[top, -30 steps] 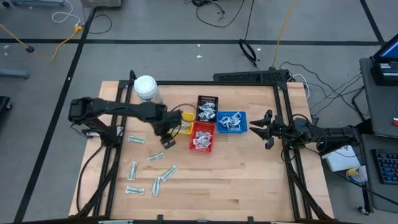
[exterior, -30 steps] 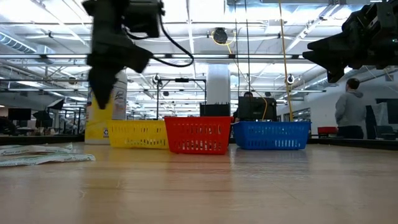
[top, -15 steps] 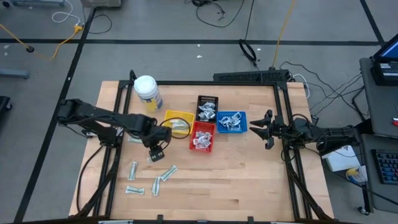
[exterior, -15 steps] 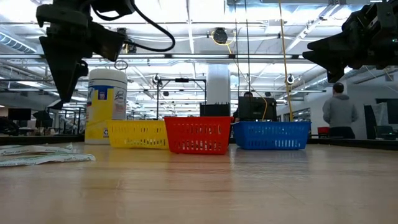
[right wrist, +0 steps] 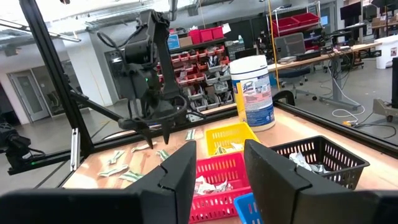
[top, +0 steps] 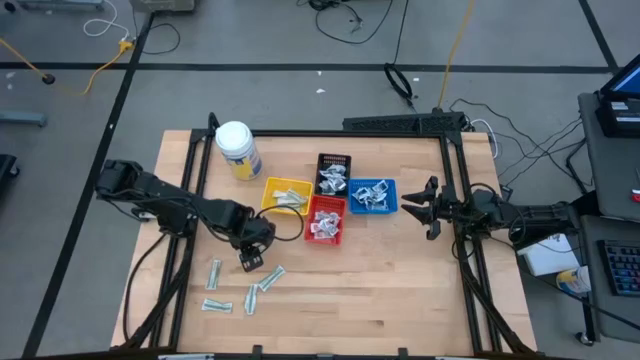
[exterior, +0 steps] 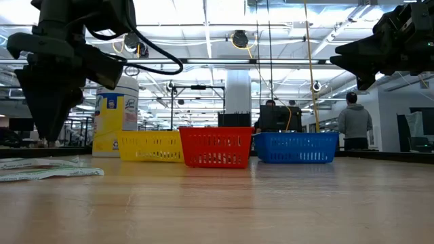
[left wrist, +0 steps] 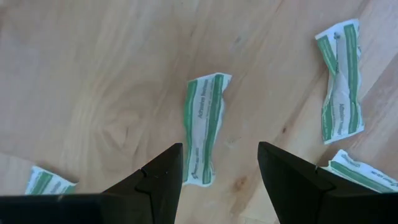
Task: Pick & Place First Aid Supplies
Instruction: Put the bandage pack into the yellow bin
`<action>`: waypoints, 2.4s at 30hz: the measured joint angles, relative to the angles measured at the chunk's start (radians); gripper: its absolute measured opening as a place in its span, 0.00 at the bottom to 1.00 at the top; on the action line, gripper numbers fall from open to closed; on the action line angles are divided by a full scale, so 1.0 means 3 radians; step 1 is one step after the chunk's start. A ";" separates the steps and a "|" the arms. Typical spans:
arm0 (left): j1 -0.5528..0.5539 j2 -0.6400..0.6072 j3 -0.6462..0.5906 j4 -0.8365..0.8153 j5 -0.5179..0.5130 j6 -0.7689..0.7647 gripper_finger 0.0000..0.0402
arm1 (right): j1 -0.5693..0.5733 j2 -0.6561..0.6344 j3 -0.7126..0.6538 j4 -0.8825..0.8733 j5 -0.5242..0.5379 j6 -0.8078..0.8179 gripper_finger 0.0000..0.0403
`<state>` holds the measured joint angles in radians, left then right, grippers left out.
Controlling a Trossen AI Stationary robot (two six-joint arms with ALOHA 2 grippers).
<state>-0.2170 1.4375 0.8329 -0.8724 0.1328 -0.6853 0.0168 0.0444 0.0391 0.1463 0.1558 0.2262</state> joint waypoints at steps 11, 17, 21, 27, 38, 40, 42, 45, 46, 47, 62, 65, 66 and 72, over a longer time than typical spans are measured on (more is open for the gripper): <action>-0.0192 0.0431 -0.0096 0.0252 -0.0246 -0.0038 0.53 | 0.0001 0.0000 0.0001 0.0001 0.0000 0.0001 0.32; -0.0225 0.0492 -0.0091 0.0346 -0.0348 0.0034 0.43 | -0.0001 0.0000 0.0001 0.0003 0.0000 0.0001 0.32; -0.0239 0.0495 -0.0094 0.0420 -0.0382 0.0038 0.28 | 0.0001 0.0000 0.0001 0.0000 0.0000 0.0001 0.32; -0.0239 0.0495 -0.0094 0.0418 -0.0390 0.0078 0.05 | 0.0001 0.0000 0.0001 0.0000 0.0000 -0.0001 0.32; -0.0105 0.0375 -0.0094 0.0277 -0.0039 0.0185 0.01 | 0.0000 0.0000 0.0000 0.0000 0.0000 0.0001 0.32; -0.0057 0.0294 -0.0094 0.0215 0.0046 0.0223 0.01 | -0.0001 0.0000 0.0001 0.0000 0.0000 -0.0001 0.32; -0.0018 0.0206 -0.0094 0.0166 0.0151 0.0258 0.01 | 0.0001 0.0000 0.0000 0.0000 0.0000 -0.0001 0.32; 0.0063 0.0059 -0.0091 0.0074 0.0272 0.0269 0.01 | -0.0001 0.0000 0.0001 0.0000 0.0000 0.0000 0.32; 0.0081 0.0011 -0.0090 0.0032 0.0309 0.0272 0.01 | 0.0001 0.0000 0.0000 0.0000 0.0000 -0.0001 0.32; 0.0099 -0.0032 -0.0082 -0.0020 0.0342 0.0289 0.01 | 0.0000 0.0000 0.0000 0.0000 0.0000 0.0000 0.32; 0.0408 -0.0221 0.0411 -0.0749 0.0286 0.0708 0.01 | 0.0000 0.0000 0.0000 0.0000 0.0000 0.0000 0.32; 0.0496 -0.0176 0.0489 -0.0753 0.0273 0.0764 0.01 | 0.0000 0.0000 0.0000 0.0000 0.0000 0.0000 0.32; 0.0550 -0.0133 0.0540 -0.0754 0.0250 0.0805 0.01 | 0.0000 0.0000 0.0001 0.0000 0.0000 0.0000 0.32; 0.1038 0.0155 0.0804 -0.0749 0.0231 0.1047 0.01 | 0.0000 0.0000 0.0001 0.0001 0.0000 0.0000 0.32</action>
<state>0.0943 1.4839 1.0742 -1.0970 0.2020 -0.3712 0.0168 0.0444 0.0393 0.1467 0.1558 0.2262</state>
